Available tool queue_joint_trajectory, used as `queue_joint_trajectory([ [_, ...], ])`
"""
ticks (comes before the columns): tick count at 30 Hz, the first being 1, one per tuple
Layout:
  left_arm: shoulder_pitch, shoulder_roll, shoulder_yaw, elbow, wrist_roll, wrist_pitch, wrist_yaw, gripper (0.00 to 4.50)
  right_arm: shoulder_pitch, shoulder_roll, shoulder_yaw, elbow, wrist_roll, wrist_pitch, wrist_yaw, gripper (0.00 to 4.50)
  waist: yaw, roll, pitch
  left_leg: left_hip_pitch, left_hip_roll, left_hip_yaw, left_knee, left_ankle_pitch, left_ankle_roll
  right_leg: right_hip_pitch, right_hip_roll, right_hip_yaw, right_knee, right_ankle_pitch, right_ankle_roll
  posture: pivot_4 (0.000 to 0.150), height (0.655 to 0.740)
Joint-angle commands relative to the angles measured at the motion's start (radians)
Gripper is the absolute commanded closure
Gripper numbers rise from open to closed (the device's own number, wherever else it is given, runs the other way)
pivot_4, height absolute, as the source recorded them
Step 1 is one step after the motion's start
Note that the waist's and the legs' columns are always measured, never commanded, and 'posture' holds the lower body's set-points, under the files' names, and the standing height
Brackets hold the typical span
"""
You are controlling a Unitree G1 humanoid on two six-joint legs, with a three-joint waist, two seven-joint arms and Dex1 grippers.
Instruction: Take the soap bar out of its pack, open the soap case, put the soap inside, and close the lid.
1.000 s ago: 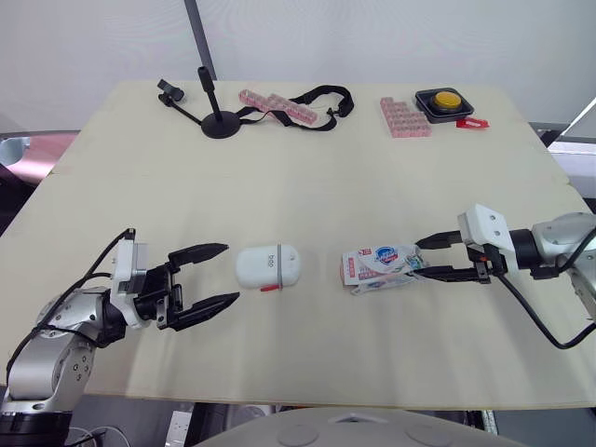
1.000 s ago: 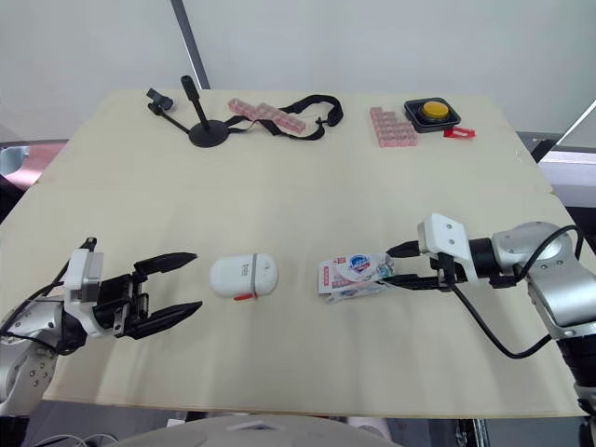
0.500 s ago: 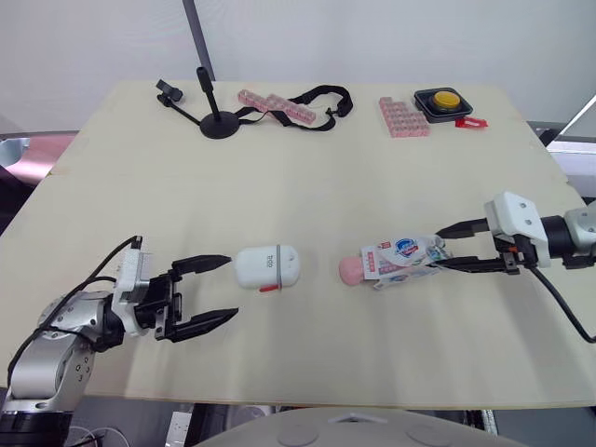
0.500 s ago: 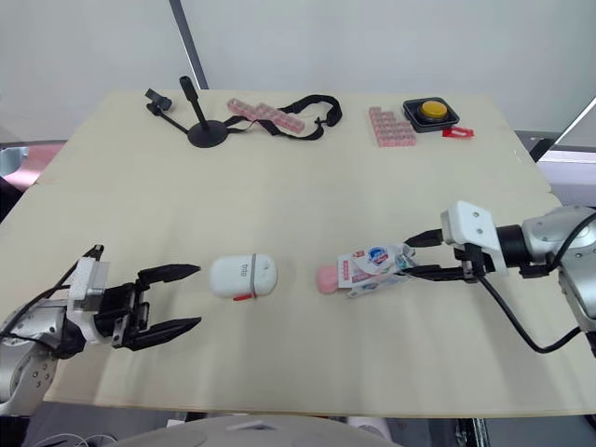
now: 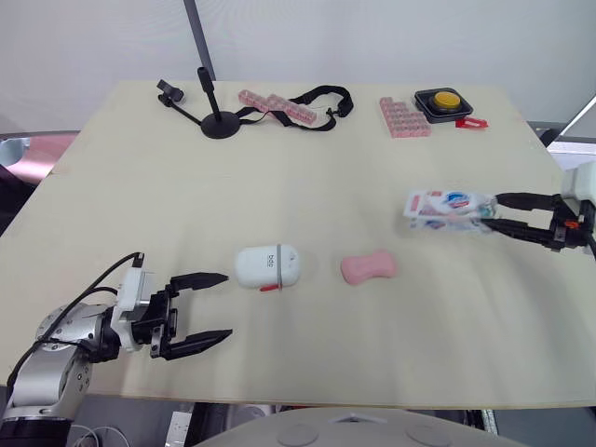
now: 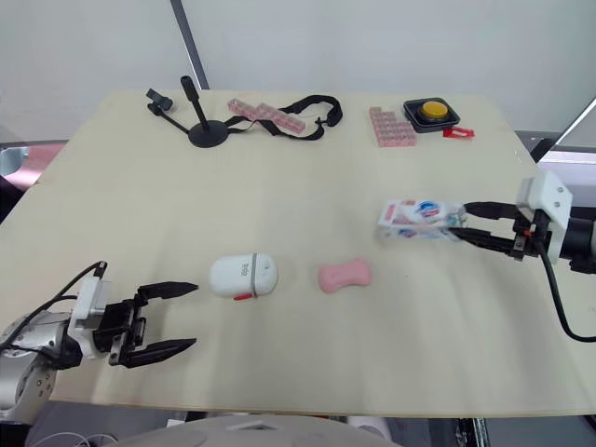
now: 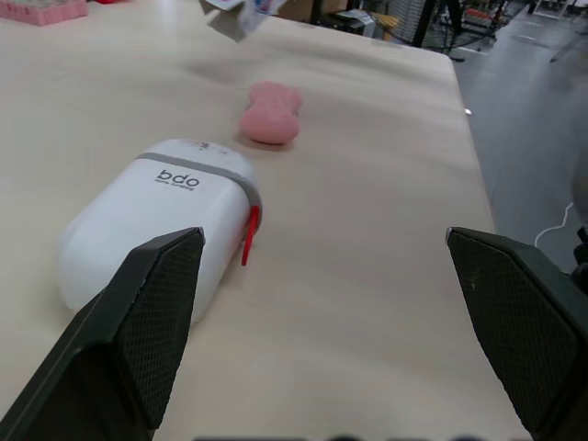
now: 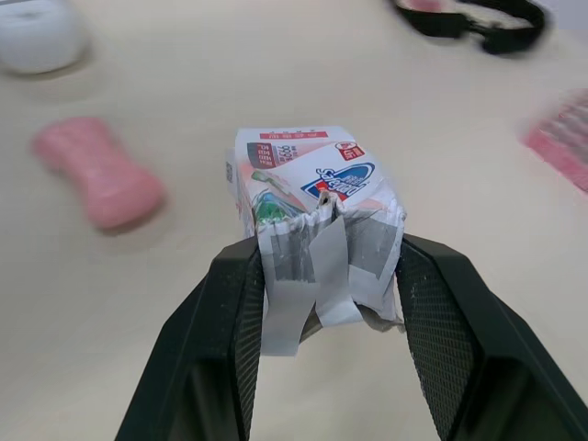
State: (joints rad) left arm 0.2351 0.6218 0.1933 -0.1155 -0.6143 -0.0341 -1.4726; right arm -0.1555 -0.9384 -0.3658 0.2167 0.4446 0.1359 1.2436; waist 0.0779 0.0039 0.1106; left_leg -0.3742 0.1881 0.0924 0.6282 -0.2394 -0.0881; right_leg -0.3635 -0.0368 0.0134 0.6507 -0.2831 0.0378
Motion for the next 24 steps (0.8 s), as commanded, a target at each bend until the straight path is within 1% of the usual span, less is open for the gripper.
queue_joint_trajectory([
  [1, 0.001, 0.019, 0.000, -0.007, 0.000, -0.036, -0.038, 0.00, -0.031, 0.038, -0.065, 0.092, -0.019, -0.043, -0.124, 2.27, -0.001, 0.000, 0.000, 0.000, 0.000, 0.000, 0.000, 0.000, 0.000, 0.000, 0.000, 0.000, 0.000, 0.000, 0.000, 0.150, 0.7400],
  [8, 0.011, 0.037, -0.002, -0.013, 0.000, -0.049, -0.054, 0.00, -0.008, 0.117, -0.093, 0.174, -0.017, -0.022, -0.269, 2.27, 0.000, 0.002, -0.001, 0.000, 0.000, 0.000, 0.001, 0.000, 0.000, -0.001, 0.000, 0.000, 0.001, 0.000, 0.000, 0.150, 0.7400],
  [10, 0.011, 0.039, -0.001, -0.013, 0.000, -0.047, -0.049, 0.00, 0.009, 0.134, -0.093, 0.232, -0.043, -0.070, -0.302, 2.27, 0.002, 0.003, -0.002, 0.000, 0.000, 0.000, 0.001, 0.000, 0.000, -0.001, 0.000, 0.000, 0.001, 0.000, 0.000, 0.150, 0.7400],
  [15, 0.004, 0.039, 0.000, -0.020, -0.003, -0.034, -0.027, 0.00, 0.034, 0.155, -0.086, 0.307, -0.058, -0.112, -0.337, 2.27, -0.001, 0.003, -0.002, -0.001, 0.000, 0.000, 0.001, 0.000, 0.000, -0.001, 0.000, 0.000, 0.001, 0.000, 0.000, 0.150, 0.7400],
  [23, -0.010, 0.038, -0.007, -0.027, -0.001, -0.017, -0.003, 0.00, 0.069, 0.145, -0.023, 0.293, -0.105, -0.092, -0.335, 2.27, -0.002, 0.005, -0.003, -0.001, 0.000, 0.001, 0.000, 0.000, 0.000, 0.001, 0.000, 0.000, 0.001, 0.000, 0.000, 0.150, 0.7400],
  [24, -0.012, 0.037, -0.008, -0.028, -0.002, -0.013, 0.001, 0.00, 0.067, 0.144, -0.025, 0.300, -0.106, -0.094, -0.341, 2.02, -0.002, 0.005, -0.003, -0.001, 0.000, 0.001, 0.001, 0.000, 0.000, 0.001, 0.000, 0.000, 0.001, 0.000, 0.000, 0.150, 0.7400],
])
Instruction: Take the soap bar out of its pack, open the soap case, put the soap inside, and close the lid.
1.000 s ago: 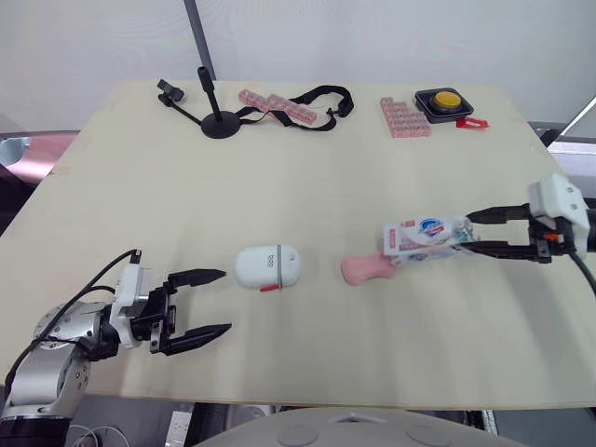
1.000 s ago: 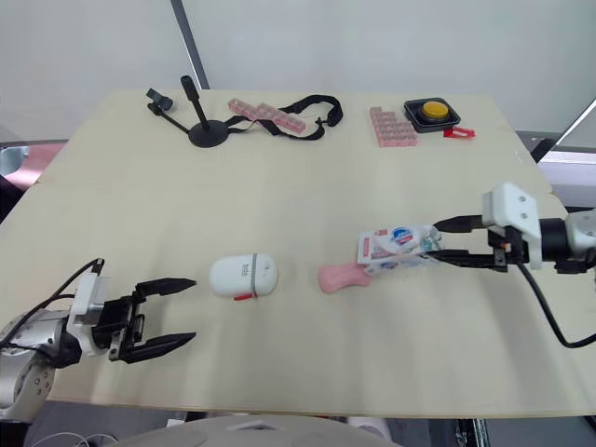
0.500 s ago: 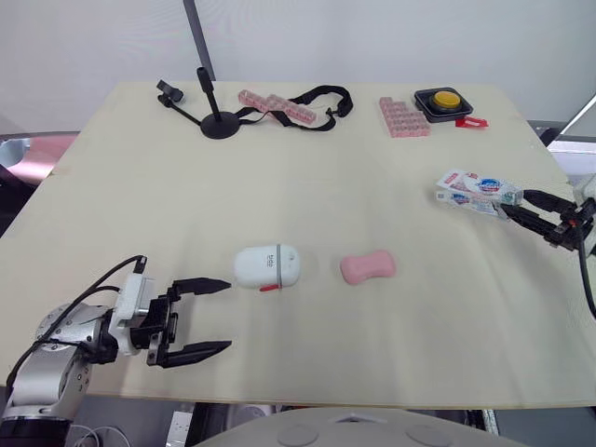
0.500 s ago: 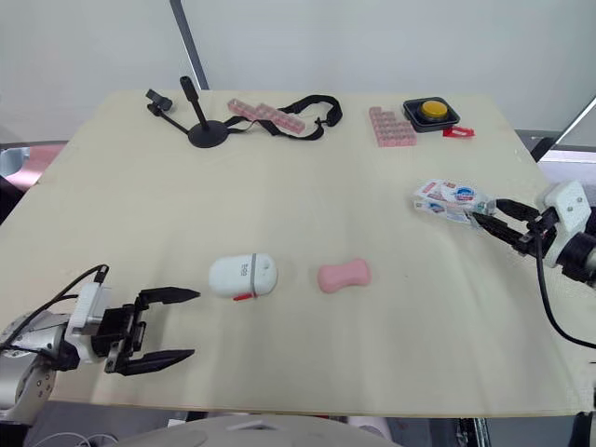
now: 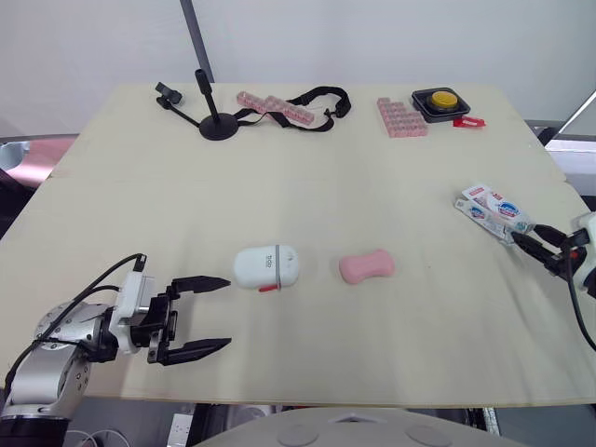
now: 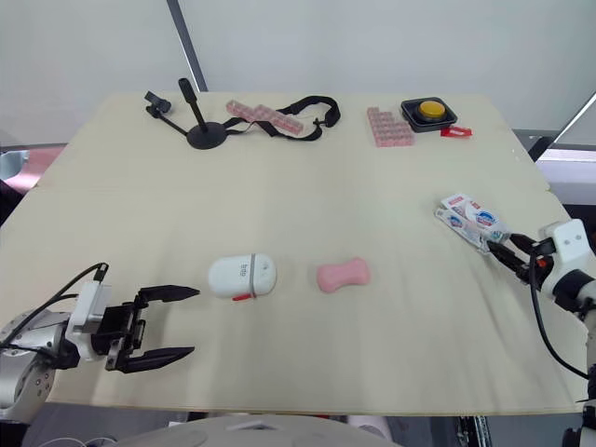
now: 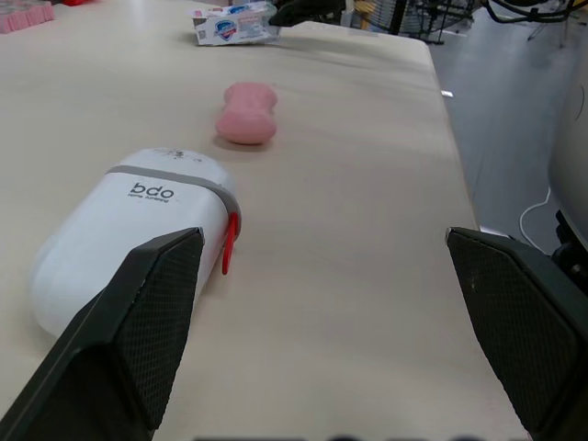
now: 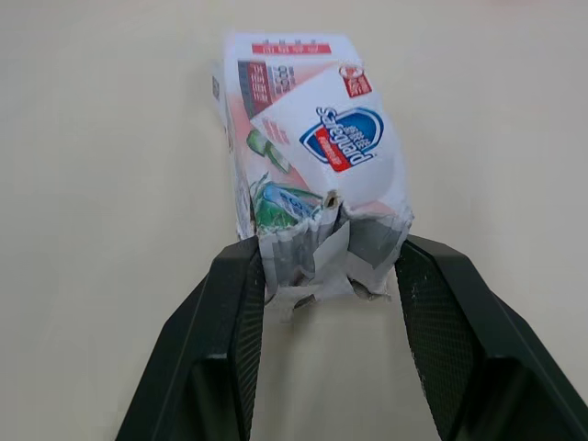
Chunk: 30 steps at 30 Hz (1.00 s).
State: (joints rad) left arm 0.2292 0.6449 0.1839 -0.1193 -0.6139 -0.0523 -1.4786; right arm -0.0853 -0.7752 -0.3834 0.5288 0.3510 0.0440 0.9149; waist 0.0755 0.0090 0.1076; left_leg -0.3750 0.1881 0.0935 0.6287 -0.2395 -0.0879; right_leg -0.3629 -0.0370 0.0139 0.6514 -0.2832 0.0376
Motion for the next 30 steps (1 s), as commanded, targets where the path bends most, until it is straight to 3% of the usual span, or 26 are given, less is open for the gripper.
queue_joint_trajectory([
  [1, -0.008, 0.014, 0.000, -0.026, -0.003, 0.008, 0.010, 0.00, -0.003, -0.023, -0.011, -0.007, -0.011, 0.000, -0.011, 1.72, 0.001, 0.000, 0.000, 0.000, 0.000, 0.000, 0.000, 0.000, 0.000, 0.000, 0.000, 0.000, 0.000, 0.000, 0.000, 0.150, 0.7400],
  [6, -0.014, 0.016, -0.007, -0.030, -0.003, 0.024, 0.027, 0.00, 0.016, -0.058, -0.031, 0.006, -0.003, -0.015, 0.031, 0.04, 0.003, 0.000, 0.000, 0.000, 0.000, 0.000, 0.000, 0.000, 0.000, 0.000, 0.000, 0.000, 0.000, 0.000, 0.000, 0.150, 0.7400],
  [15, -0.050, 0.020, -0.009, -0.029, 0.014, 0.065, 0.084, 0.00, -0.083, -0.171, -0.090, 0.028, 0.089, -0.097, 0.265, 0.04, -0.005, 0.001, 0.000, 0.000, 0.000, 0.000, 0.000, 0.000, 0.000, 0.001, 0.000, 0.000, 0.000, 0.000, 0.000, 0.150, 0.7400],
  [19, -0.068, 0.031, -0.002, -0.023, 0.031, 0.075, 0.106, 0.00, -0.093, -0.161, -0.023, -0.156, 0.154, -0.071, 0.424, 0.04, -0.004, 0.001, 0.000, 0.000, 0.002, 0.000, 0.001, -0.001, 0.001, 0.001, 0.002, 0.000, 0.000, 0.000, 0.000, 0.150, 0.7400],
  [25, -0.097, 0.054, 0.012, -0.032, 0.054, 0.126, 0.191, 0.00, 0.010, -0.086, 0.109, -0.533, 0.232, 0.010, 0.501, 0.04, 0.006, 0.001, 0.000, 0.000, 0.010, 0.000, 0.005, -0.001, 0.002, -0.002, 0.004, -0.003, 0.001, 0.000, 0.000, 0.150, 0.7400],
  [30, -0.151, 0.105, -0.010, -0.043, 0.190, 0.180, 0.341, 0.00, 0.072, -0.027, 0.198, -0.717, 0.259, 0.048, 0.493, 0.04, 0.006, 0.001, 0.000, -0.001, 0.011, 0.000, 0.007, -0.001, 0.002, -0.002, 0.003, -0.004, 0.002, 0.000, 0.000, 0.150, 0.7400],
])
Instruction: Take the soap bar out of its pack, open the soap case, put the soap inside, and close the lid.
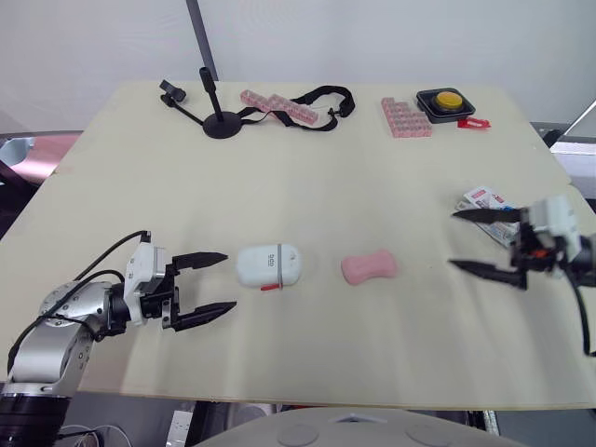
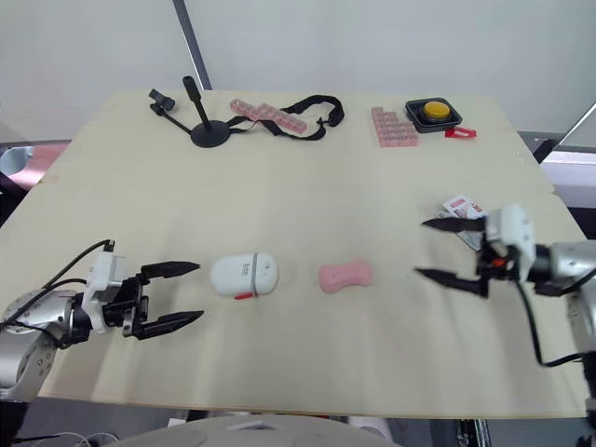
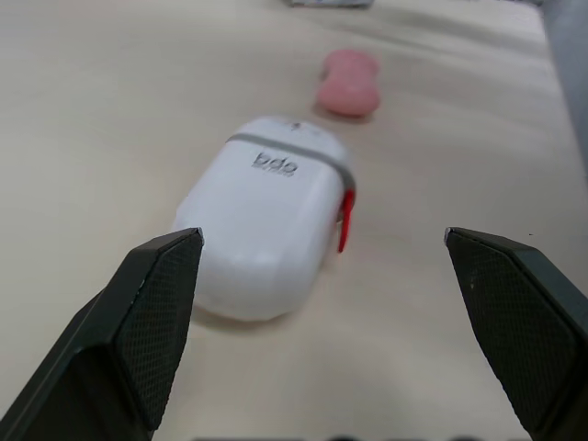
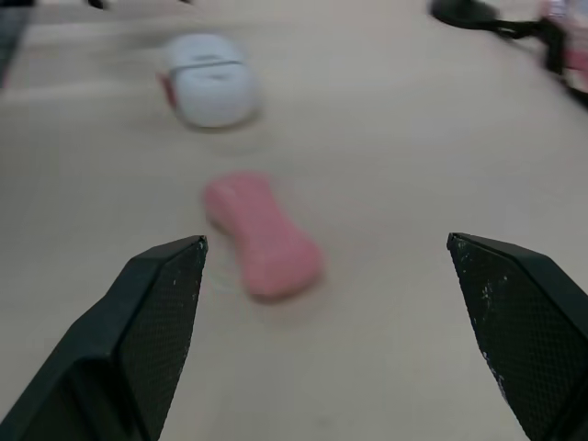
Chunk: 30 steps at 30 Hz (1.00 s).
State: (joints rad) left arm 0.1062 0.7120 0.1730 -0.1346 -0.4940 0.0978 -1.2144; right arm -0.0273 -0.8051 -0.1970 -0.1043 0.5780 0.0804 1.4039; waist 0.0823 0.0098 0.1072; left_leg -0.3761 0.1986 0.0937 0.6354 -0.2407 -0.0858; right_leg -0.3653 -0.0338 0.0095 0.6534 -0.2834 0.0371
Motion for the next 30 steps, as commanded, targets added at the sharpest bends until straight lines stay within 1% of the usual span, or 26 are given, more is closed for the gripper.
queue_joint_trajectory([
  [1, -0.037, 0.045, -0.004, -0.031, 0.087, 0.040, 0.095, 0.00, 0.020, 0.007, 0.021, -0.098, 0.029, 0.014, 0.004, 0.04, -0.002, 0.000, 0.000, 0.000, 0.000, 0.000, 0.000, 0.000, 0.000, 0.000, 0.000, 0.000, 0.000, 0.000, 0.000, 0.150, 0.7400],
  [4, -0.082, 0.063, -0.019, -0.045, 0.091, 0.068, 0.104, 0.00, 0.036, 0.016, 0.053, -0.123, 0.019, 0.017, 0.010, 0.04, -0.006, 0.000, 0.000, 0.000, 0.000, 0.000, 0.000, 0.000, 0.000, 0.000, 0.000, 0.000, 0.000, 0.000, 0.000, 0.150, 0.7400],
  [6, -0.137, 0.072, -0.030, -0.065, 0.062, 0.138, 0.116, 0.00, 0.040, 0.023, 0.078, -0.121, -0.002, -0.001, 0.013, 0.04, -0.006, 0.000, 0.000, 0.000, 0.000, 0.000, 0.000, 0.000, 0.000, 0.000, 0.000, 0.000, 0.000, 0.000, 0.000, 0.150, 0.7400],
  [10, -0.178, 0.083, -0.059, -0.063, 0.047, 0.184, 0.081, 0.00, 0.024, 0.032, 0.104, -0.120, -0.023, -0.016, -0.005, 0.04, -0.009, 0.000, 0.000, 0.000, -0.002, 0.000, -0.001, 0.001, -0.001, -0.001, 0.000, 0.001, 0.000, -0.001, -0.001, 0.150, 0.7400],
  [15, -0.202, 0.139, -0.129, -0.054, 0.070, 0.186, -0.025, 0.00, -0.003, 0.038, 0.124, -0.152, -0.020, 0.014, -0.040, 0.04, -0.014, 0.000, 0.000, 0.001, -0.003, 0.001, -0.002, 0.003, -0.006, -0.001, 0.002, 0.001, 0.000, -0.001, -0.001, 0.150, 0.7400],
  [19, -0.263, 0.182, -0.201, -0.011, 0.125, 0.215, -0.058, 0.00, -0.024, 0.042, 0.138, -0.162, -0.017, 0.033, -0.060, 0.04, -0.006, 0.000, 0.000, 0.001, -0.003, 0.000, -0.002, 0.004, -0.008, -0.001, 0.001, 0.001, 0.000, 0.000, -0.001, 0.150, 0.7400],
  [23, -0.310, 0.183, -0.243, 0.017, 0.169, 0.205, -0.055, 0.00, -0.033, 0.043, 0.144, -0.172, -0.010, 0.047, -0.070, 0.04, -0.005, 0.000, 0.000, 0.001, -0.004, 0.000, -0.002, 0.004, -0.009, 0.000, 0.001, 0.001, 0.000, 0.000, -0.001, 0.150, 0.7400],
  [27, -0.333, 0.164, -0.266, 0.063, 0.230, 0.112, -0.040, 0.00, -0.041, 0.054, 0.151, -0.181, -0.011, 0.058, -0.083, 0.04, -0.005, 0.000, 0.000, 0.001, -0.004, 0.000, -0.003, 0.004, -0.009, 0.000, 0.001, 0.001, 0.001, 0.000, -0.001, 0.150, 0.7400],
  [30, -0.340, 0.149, -0.281, 0.087, 0.243, 0.082, -0.051, 0.00, -0.047, 0.062, 0.158, -0.185, -0.013, 0.064, -0.093, 0.04, -0.005, 0.000, 0.000, 0.001, -0.004, 0.000, -0.003, 0.004, -0.009, 0.000, 0.001, 0.001, 0.000, 0.000, -0.001, 0.150, 0.7400],
])
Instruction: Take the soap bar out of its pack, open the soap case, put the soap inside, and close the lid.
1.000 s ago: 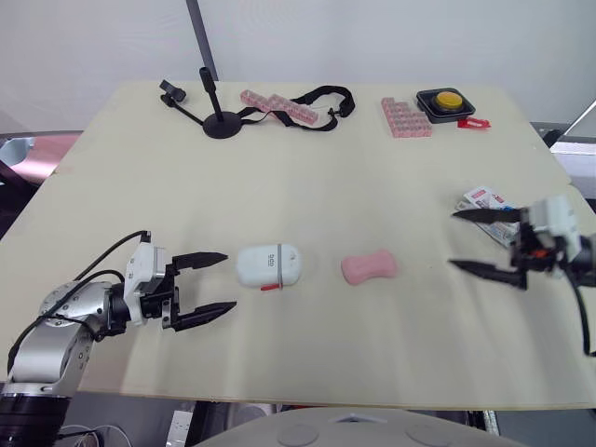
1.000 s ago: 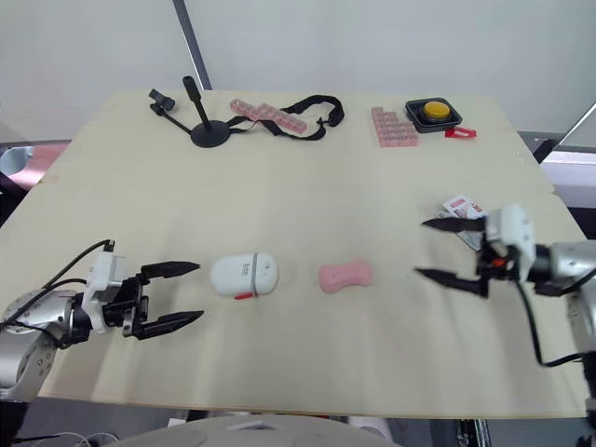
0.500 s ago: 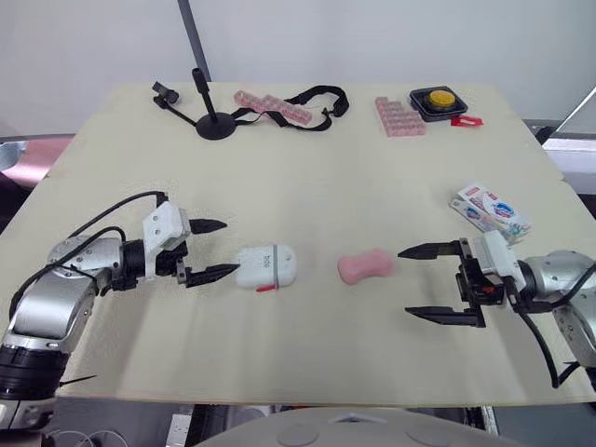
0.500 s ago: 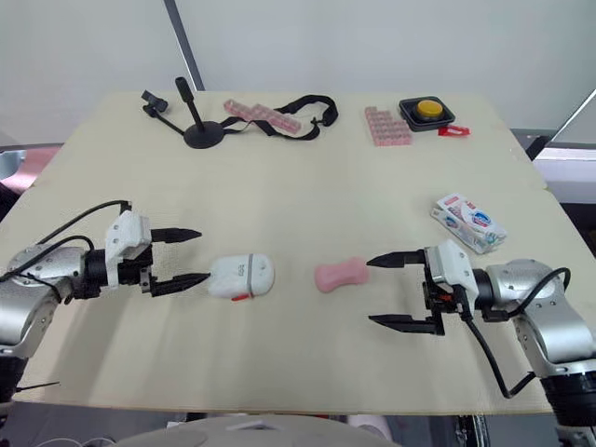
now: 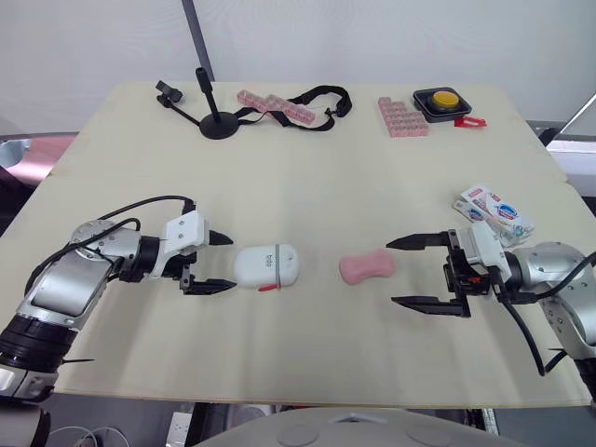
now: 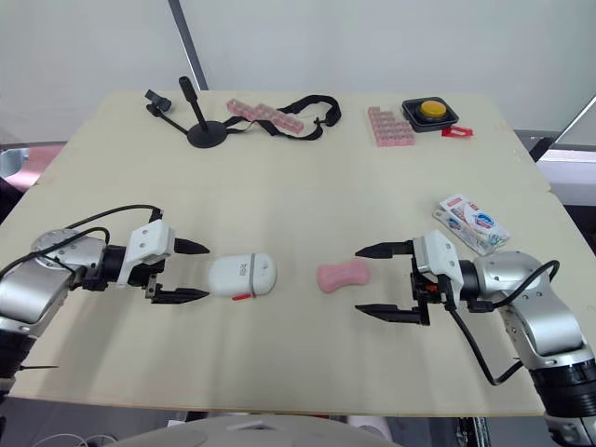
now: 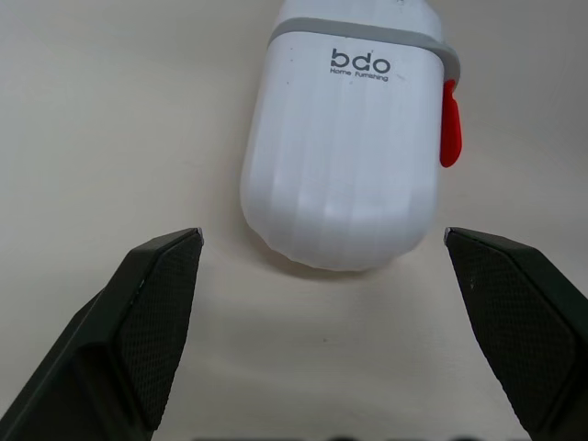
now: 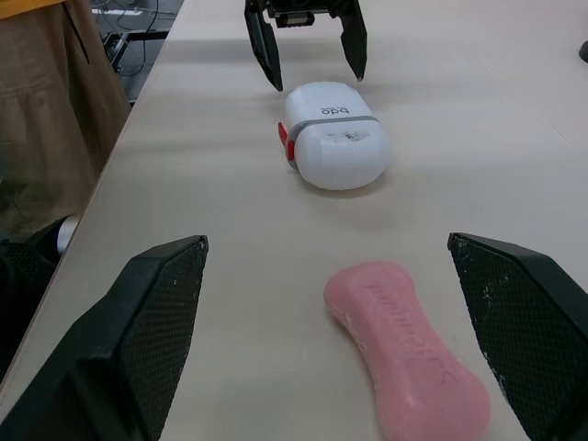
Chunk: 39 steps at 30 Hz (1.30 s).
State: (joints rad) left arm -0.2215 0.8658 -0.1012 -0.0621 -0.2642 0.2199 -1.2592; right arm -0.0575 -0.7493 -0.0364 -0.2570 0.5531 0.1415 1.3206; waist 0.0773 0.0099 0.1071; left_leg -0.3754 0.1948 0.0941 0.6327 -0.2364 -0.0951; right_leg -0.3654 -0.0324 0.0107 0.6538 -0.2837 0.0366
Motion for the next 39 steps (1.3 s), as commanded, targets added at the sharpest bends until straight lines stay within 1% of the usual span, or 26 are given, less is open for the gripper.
queue_joint_trajectory([
  [1, -0.015, -0.010, -0.011, 0.020, 0.014, -0.044, -0.010, 0.00, -0.018, 0.008, 0.000, -0.034, 0.011, 0.004, -0.013, 0.04, 0.000, 0.000, 0.000, 0.000, 0.000, 0.000, 0.000, 0.000, 0.000, 0.000, 0.000, 0.000, 0.000, 0.000, 0.000, 0.150, 0.7400],
  [11, -0.056, -0.086, -0.073, 0.039, 0.041, -0.022, 0.010, 0.00, -0.011, 0.019, 0.002, -0.001, -0.003, -0.023, -0.021, 0.04, 0.002, 0.000, 0.000, 0.000, 0.000, 0.000, 0.000, 0.000, -0.001, 0.001, 0.000, 0.000, 0.000, 0.000, 0.000, 0.150, 0.7400],
  [18, -0.079, -0.108, -0.104, 0.094, 0.074, -0.055, 0.008, 0.00, -0.002, 0.024, 0.003, -0.007, -0.002, -0.022, -0.029, 0.04, 0.002, 0.000, 0.000, 0.000, 0.000, 0.000, 0.000, 0.000, -0.001, 0.001, 0.000, 0.000, 0.000, 0.000, 0.000, 0.150, 0.7400],
  [26, -0.105, -0.134, -0.120, 0.132, 0.076, -0.075, -0.007, 0.00, 0.004, 0.026, -0.003, -0.008, -0.003, -0.023, -0.037, 0.04, 0.003, 0.000, 0.000, 0.000, 0.000, 0.000, 0.000, 0.000, -0.001, 0.001, 0.000, 0.000, 0.000, 0.000, 0.000, 0.150, 0.7400],
  [39, -0.127, -0.154, -0.124, 0.131, 0.071, -0.081, -0.033, 0.00, 0.023, 0.032, 0.001, -0.002, -0.008, -0.032, -0.040, 0.04, 0.003, 0.000, 0.000, 0.000, 0.000, 0.000, 0.000, 0.000, -0.001, 0.001, 0.000, 0.000, 0.000, 0.000, 0.000, 0.150, 0.7400],
])
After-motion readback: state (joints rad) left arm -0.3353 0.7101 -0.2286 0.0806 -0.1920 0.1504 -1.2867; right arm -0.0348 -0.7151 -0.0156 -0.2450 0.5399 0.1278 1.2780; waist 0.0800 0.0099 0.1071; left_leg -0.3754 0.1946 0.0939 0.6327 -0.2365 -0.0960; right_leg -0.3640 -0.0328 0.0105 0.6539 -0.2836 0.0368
